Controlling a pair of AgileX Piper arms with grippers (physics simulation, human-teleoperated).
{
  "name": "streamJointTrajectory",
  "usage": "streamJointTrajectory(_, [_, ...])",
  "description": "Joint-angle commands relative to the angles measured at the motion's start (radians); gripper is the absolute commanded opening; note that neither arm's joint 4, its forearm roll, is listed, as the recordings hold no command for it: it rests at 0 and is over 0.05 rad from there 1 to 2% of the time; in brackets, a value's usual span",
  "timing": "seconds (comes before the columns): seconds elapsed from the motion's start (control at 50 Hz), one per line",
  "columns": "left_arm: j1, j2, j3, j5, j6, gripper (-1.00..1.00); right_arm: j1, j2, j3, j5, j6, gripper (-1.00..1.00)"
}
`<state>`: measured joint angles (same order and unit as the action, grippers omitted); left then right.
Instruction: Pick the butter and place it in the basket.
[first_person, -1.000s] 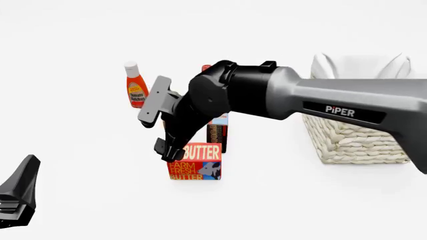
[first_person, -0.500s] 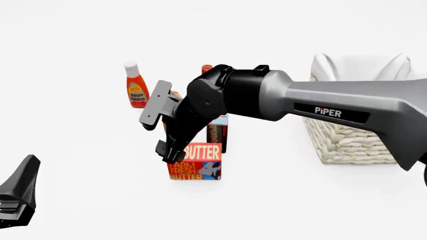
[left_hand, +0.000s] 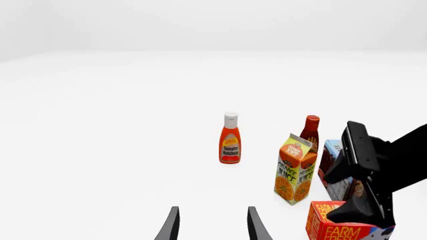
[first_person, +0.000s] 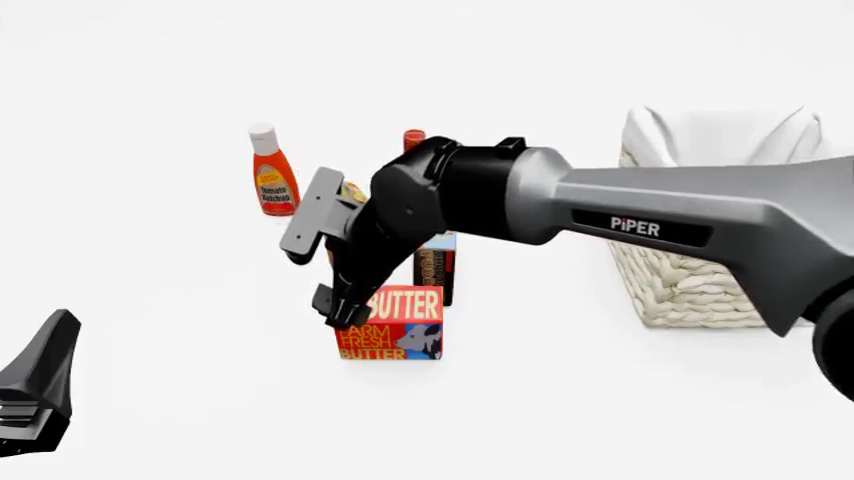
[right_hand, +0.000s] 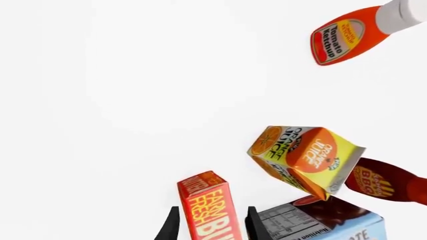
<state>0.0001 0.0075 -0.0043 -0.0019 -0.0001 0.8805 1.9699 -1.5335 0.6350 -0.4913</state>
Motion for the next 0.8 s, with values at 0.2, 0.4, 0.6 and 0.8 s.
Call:
streamJointTrajectory(0.2, [0.000,0.000,0.000,0.000,0.000,1.00,0.004,0.016,0.004,-0.005,0.015,1.00])
streamJointTrajectory(0.4, [0.000,0.000,0.000,0.000,0.000,1.00,0.000,0.025,0.005,-0.007,0.009,1.00])
streamJointTrajectory(0.6, [0.000,0.000,0.000,0.000,0.000,1.00,-0.002,0.034,0.006,-0.009,0.009,1.00])
streamJointTrajectory(0.8, [0.000,0.000,0.000,0.000,0.000,1.00,-0.007,0.039,0.004,-0.009,0.010,1.00])
